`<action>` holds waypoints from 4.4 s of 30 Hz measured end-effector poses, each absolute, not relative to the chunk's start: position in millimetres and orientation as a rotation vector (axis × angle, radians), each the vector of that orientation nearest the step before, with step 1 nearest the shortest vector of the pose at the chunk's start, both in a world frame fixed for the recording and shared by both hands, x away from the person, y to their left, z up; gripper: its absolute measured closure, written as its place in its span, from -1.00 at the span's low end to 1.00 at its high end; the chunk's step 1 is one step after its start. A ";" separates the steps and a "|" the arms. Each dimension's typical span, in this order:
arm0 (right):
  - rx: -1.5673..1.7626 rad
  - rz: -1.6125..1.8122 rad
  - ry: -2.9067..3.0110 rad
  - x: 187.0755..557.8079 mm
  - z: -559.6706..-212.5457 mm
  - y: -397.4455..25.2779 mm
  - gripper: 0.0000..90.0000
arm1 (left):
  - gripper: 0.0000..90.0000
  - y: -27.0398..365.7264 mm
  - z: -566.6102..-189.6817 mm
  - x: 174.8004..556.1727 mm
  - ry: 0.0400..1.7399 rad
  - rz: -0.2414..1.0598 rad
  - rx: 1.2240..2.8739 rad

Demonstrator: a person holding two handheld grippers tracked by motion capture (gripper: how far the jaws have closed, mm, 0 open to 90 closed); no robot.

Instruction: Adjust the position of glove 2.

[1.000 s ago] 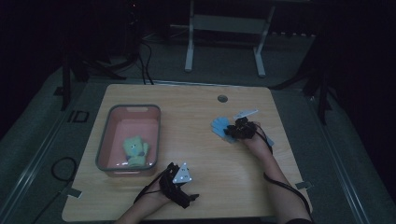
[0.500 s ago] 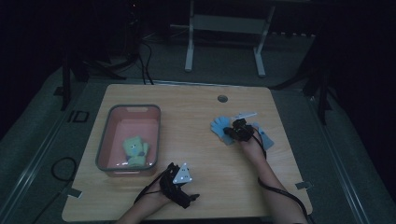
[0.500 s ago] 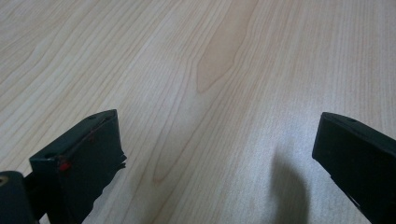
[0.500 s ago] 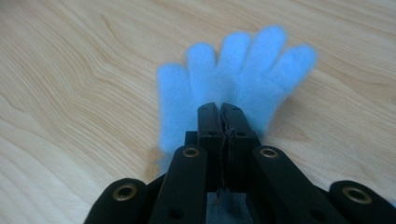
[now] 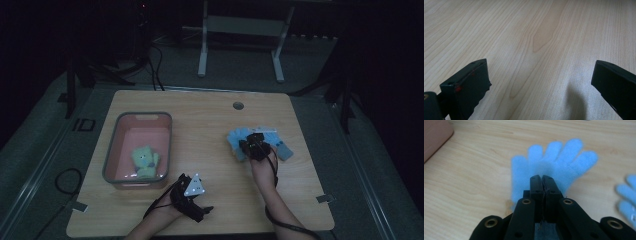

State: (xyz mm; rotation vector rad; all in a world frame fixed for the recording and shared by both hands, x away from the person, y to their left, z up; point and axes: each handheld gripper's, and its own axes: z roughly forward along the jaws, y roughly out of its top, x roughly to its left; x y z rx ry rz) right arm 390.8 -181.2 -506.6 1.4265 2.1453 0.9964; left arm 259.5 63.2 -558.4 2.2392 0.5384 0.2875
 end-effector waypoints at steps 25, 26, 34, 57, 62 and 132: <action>1.572 0.954 2.086 343.6 -549.5 -165.3 0.49 | -0.96 63.0 -557.2 260.1 0.531 0.290 2.240; 1.569 0.957 2.092 343.5 -548.0 -164.6 0.42 | -0.96 62.9 -557.3 260.3 0.530 0.290 2.244; 1.364 0.982 2.169 348.1 -524.9 -172.8 0.36 | -0.96 63.7 -557.5 259.6 0.533 0.290 2.238; 1.008 1.047 2.395 369.3 -557.2 -191.2 0.85 | -0.96 63.9 -558.5 260.2 0.526 0.287 2.238; 1.125 1.031 2.280 361.2 -549.5 -182.2 0.97 | -0.96 63.5 -558.3 259.9 0.527 0.287 2.238; 1.175 0.994 2.262 431.2 -539.4 -339.2 0.42 | -0.96 63.3 -561.7 260.5 0.530 0.277 2.239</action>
